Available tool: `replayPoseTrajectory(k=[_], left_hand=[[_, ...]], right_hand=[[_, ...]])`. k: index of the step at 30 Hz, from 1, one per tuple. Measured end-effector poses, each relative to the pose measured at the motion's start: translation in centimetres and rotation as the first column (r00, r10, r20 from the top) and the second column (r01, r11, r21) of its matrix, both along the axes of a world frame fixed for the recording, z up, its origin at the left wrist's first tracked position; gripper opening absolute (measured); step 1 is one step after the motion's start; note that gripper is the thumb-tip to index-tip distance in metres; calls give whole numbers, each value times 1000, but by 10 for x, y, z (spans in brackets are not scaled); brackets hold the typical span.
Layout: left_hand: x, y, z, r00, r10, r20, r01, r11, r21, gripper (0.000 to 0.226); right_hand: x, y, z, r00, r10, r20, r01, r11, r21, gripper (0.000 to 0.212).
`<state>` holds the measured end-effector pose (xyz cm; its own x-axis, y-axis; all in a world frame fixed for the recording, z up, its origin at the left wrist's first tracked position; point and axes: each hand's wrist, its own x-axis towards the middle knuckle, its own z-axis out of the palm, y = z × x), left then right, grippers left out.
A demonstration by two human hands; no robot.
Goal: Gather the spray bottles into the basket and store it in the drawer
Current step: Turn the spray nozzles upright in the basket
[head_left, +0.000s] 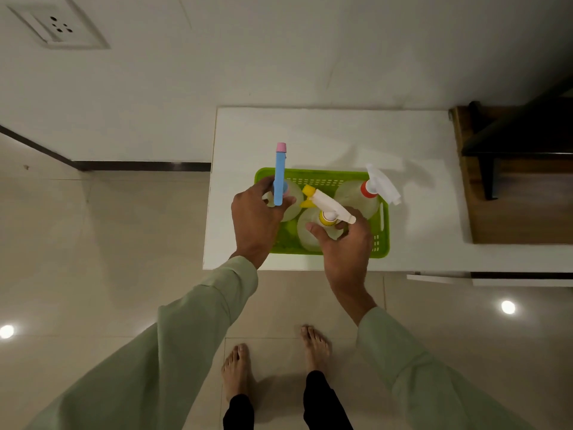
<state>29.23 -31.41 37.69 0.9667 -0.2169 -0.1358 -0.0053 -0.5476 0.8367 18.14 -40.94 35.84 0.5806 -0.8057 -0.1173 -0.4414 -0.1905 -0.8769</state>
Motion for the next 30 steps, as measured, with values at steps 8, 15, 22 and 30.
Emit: replayPoseTrajectory(k=[8,15,22,30], left_hand=[[13,-1,-9,996,-70,52,70,998,7,30],[11,-2,-10,998,-41,42,40,999,17,47],[11,0,-11,997,-59,44,59,998,10,44],[11,2,-15,998,-44,47,43,999,26,46]], right_hand=[[-3,13,-2,993,74,90,-76,997,24,36],[2,20,-7,999,-53,13,54,989,-138,44],[6,24,-14,996,-27,-80,11,980,-197,53],[3,22,-16,999,16,-35,-23,980,-198,34]])
